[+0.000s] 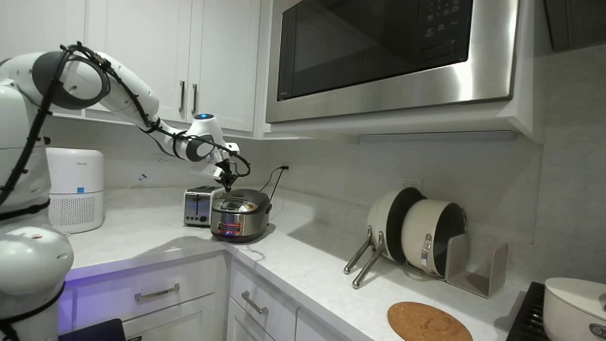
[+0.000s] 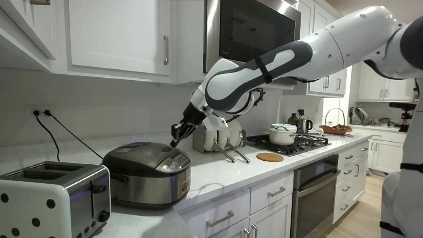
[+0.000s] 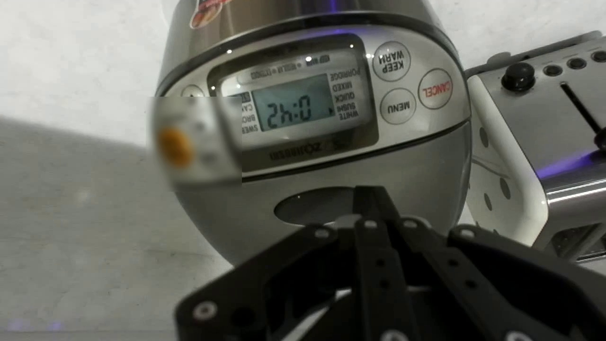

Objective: Open the rice cooker

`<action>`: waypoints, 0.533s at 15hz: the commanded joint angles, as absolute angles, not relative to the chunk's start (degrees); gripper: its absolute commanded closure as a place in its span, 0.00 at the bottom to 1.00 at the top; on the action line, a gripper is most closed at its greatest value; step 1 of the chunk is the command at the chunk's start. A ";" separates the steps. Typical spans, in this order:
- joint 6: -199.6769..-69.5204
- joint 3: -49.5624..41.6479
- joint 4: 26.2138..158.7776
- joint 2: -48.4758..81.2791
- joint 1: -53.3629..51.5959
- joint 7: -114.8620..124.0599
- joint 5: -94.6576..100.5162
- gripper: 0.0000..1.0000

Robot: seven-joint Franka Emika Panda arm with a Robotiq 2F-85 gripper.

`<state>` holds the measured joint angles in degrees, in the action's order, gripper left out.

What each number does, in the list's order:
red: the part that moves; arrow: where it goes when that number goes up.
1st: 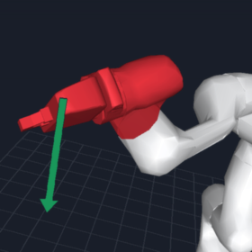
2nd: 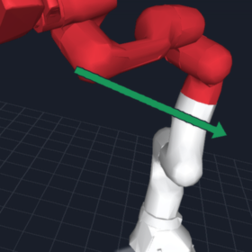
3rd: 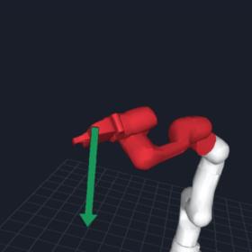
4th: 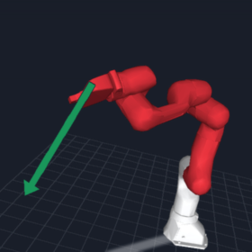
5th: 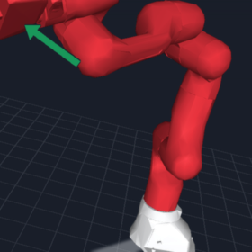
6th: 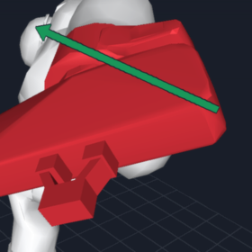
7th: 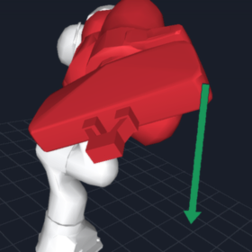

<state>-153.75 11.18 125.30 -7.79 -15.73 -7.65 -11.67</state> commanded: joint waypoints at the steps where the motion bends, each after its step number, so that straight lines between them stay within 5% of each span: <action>1: -158.46 11.35 125.09 -5.91 -15.91 -9.31 -12.46 1.00; 8: -161.72 11.66 124.16 -3.31 -15.53 -9.05 -11.08 1.00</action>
<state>-159.57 11.22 125.20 -4.79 -15.74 -7.70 -11.56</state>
